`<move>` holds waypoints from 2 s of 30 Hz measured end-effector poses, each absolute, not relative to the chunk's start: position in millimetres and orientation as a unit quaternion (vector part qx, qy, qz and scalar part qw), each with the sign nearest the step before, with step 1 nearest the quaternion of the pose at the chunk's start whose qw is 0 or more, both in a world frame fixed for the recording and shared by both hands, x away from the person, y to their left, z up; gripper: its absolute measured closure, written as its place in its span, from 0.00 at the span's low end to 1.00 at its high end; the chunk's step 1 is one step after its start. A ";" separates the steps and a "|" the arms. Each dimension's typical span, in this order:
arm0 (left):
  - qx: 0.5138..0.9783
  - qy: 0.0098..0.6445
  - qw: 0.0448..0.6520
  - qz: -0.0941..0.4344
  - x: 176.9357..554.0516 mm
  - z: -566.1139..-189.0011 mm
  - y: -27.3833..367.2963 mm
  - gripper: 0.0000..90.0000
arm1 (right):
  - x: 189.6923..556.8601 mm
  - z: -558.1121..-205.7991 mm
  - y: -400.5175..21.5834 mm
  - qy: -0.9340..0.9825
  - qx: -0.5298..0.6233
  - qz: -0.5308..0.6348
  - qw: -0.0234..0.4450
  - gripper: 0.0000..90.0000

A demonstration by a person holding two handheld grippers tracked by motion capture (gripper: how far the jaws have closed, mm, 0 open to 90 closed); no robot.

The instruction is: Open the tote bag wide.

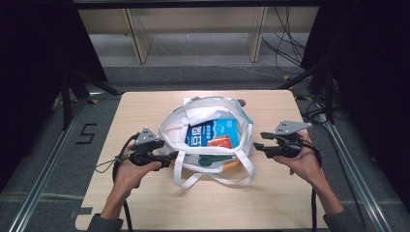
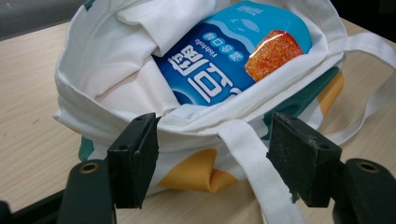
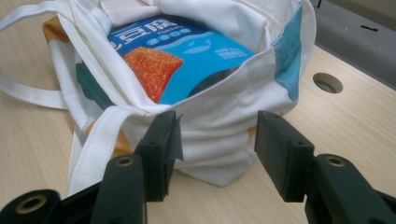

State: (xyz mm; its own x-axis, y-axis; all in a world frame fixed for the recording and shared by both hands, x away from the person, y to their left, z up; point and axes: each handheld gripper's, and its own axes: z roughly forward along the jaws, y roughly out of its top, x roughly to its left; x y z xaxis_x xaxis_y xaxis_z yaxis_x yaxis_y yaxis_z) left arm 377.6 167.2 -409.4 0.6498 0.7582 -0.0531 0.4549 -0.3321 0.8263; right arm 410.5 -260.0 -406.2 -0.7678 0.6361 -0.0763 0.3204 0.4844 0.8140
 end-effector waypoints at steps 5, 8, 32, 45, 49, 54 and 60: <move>0.788 0.385 0.449 0.172 372.7 -410.9 167.6 0.35 | 406.3 -407.9 -264.7 0.841 0.289 0.417 0.185 0.52; 0.788 0.386 0.449 0.169 371.0 -410.4 169.3 0.34 | 405.7 -409.4 -268.2 0.840 0.289 0.418 0.193 0.51; 0.791 0.380 0.456 0.149 346.0 -423.9 169.6 0.30 | 381.9 -422.3 -274.2 0.838 0.316 0.407 0.180 0.39; 0.793 0.377 0.455 0.149 337.3 -431.7 168.3 0.29 | 372.6 -430.8 -275.6 0.843 0.316 0.399 0.174 0.37; 0.804 0.372 0.439 0.149 335.2 -433.2 170.7 0.29 | 370.7 -433.9 -276.3 0.843 0.316 0.400 0.171 0.36; 0.793 0.378 0.454 0.146 332.7 -437.6 169.5 0.28 | 367.1 -436.9 -278.2 0.840 0.324 0.399 0.175 0.35; 0.795 0.381 0.450 0.140 329.1 -444.6 168.6 0.26 | 362.6 -440.5 -280.7 0.841 0.323 0.397 0.174 0.34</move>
State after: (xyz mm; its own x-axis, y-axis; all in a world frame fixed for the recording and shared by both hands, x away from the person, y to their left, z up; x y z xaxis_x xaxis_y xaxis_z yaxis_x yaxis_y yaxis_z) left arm 329.1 168.6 -444.6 0.6698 0.7327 -0.1201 0.4804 -0.3044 0.8225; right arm 362.6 -280.7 -440.5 -0.7311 0.6813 -0.0365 0.4050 0.4765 0.7804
